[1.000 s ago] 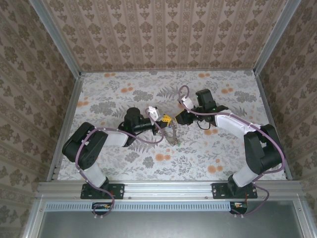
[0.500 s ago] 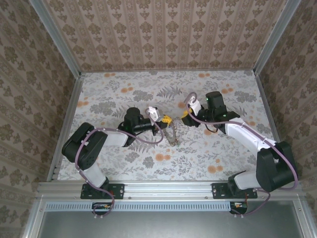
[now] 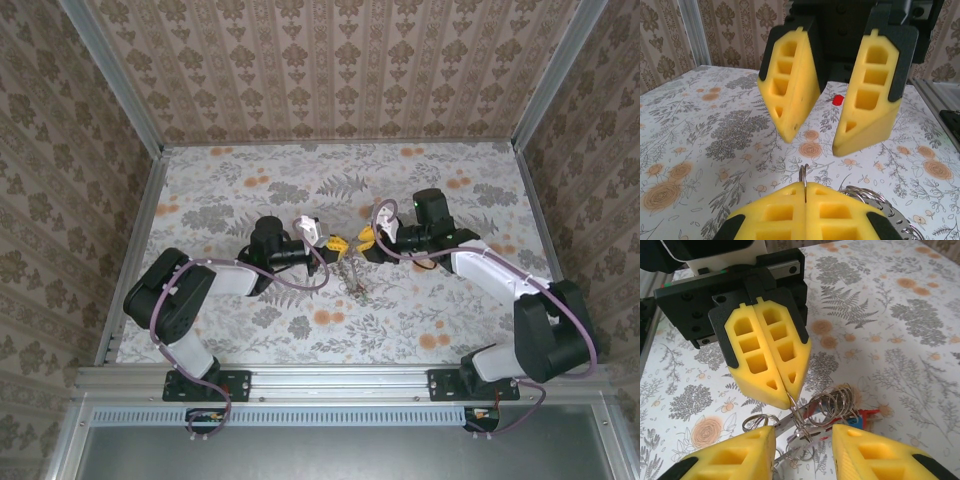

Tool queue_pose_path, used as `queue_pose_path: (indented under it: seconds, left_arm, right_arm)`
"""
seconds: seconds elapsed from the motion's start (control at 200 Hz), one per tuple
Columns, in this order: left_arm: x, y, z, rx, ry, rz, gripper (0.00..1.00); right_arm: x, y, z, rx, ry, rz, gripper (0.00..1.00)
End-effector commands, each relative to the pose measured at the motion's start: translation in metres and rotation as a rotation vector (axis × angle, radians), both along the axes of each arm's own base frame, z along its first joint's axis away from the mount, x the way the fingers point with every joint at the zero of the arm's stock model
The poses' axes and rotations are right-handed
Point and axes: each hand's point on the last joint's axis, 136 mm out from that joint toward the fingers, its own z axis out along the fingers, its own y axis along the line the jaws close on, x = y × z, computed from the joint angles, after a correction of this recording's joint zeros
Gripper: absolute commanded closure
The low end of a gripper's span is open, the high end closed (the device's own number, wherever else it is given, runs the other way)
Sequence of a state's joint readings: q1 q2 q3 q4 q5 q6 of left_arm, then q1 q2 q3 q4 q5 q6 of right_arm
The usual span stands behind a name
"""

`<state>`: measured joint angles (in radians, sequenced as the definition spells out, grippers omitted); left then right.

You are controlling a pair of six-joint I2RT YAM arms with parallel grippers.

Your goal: Put the keys on the keyring

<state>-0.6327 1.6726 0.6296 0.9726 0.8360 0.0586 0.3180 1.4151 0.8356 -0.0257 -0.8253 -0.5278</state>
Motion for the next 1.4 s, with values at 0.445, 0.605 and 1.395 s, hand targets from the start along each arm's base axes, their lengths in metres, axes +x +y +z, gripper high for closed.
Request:
queue_pose_path:
  seconds: [0.445, 0.605, 1.395]
  left_arm:
    - [0.000, -0.002, 0.036, -0.067, -0.072, -0.026, 1.00]
    - [0.001, -0.002, 0.037, -0.066, -0.071, -0.023, 1.00]
    - [-0.009, 0.002, 0.033, 0.196, -0.045, -0.082, 0.68]
  right_arm:
    - [0.003, 0.017, -0.001, 0.026, 0.009, 0.107, 0.72]
    - [0.003, 0.018, -0.004, 0.022, 0.029, 0.114, 0.81]
    - [-0.018, -0.012, 0.013, -0.269, -0.035, -0.045, 1.00]
